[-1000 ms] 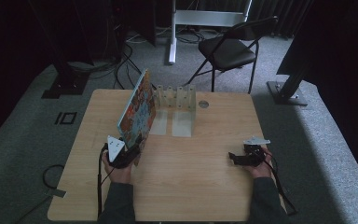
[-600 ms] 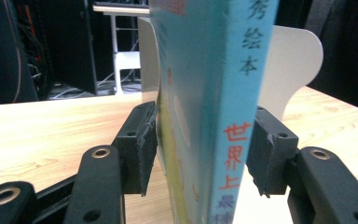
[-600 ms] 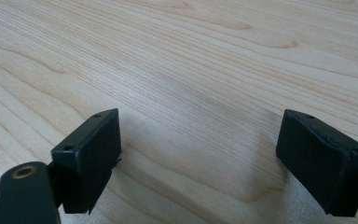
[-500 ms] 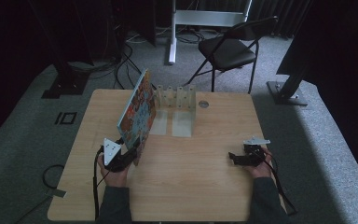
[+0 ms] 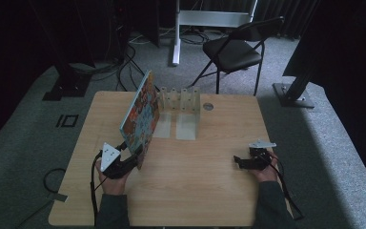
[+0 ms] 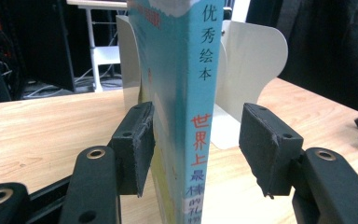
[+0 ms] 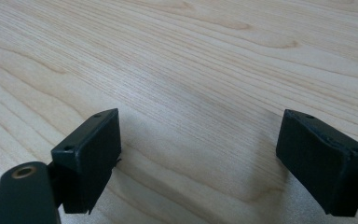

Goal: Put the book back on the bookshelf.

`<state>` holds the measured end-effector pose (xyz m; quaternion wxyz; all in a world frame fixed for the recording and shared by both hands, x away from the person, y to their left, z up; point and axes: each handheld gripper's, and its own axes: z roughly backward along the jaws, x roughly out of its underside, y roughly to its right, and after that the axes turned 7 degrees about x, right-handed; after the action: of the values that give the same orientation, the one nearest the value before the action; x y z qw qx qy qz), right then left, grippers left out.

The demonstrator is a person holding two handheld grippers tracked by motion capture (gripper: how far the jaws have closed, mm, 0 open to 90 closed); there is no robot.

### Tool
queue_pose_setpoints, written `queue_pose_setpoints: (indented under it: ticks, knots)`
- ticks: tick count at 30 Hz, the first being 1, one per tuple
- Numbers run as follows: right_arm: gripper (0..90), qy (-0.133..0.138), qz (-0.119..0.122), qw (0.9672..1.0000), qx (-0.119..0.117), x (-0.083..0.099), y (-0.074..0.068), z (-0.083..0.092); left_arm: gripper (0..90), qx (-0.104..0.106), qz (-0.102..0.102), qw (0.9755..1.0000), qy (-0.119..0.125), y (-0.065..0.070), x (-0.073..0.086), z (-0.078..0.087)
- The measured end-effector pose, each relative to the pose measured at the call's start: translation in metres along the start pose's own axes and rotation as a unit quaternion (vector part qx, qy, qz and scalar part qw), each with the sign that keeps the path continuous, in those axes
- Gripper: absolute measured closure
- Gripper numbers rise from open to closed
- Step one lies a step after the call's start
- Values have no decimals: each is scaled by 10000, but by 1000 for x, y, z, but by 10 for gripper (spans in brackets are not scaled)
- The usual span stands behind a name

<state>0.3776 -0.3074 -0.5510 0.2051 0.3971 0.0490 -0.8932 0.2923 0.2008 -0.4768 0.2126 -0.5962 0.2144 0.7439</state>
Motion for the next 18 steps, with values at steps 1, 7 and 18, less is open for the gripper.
queue_pose_setpoints:
  ticks: [1, 7, 18]
  knots:
    - [137, -1, 0, 10000, 1, 0, 0, 0, 452, -13, -20, 10000, -18, 0, 0, 2]
    - [137, -1, 0, 10000, 1, 0, 0, 0, 452, 160, -12, 9997, -205, -6, -1, 10]
    - [137, -1, 1, 10000, 1, 0, 0, 0, 451, 530, -178, 9975, -442, -9, 1, 26]
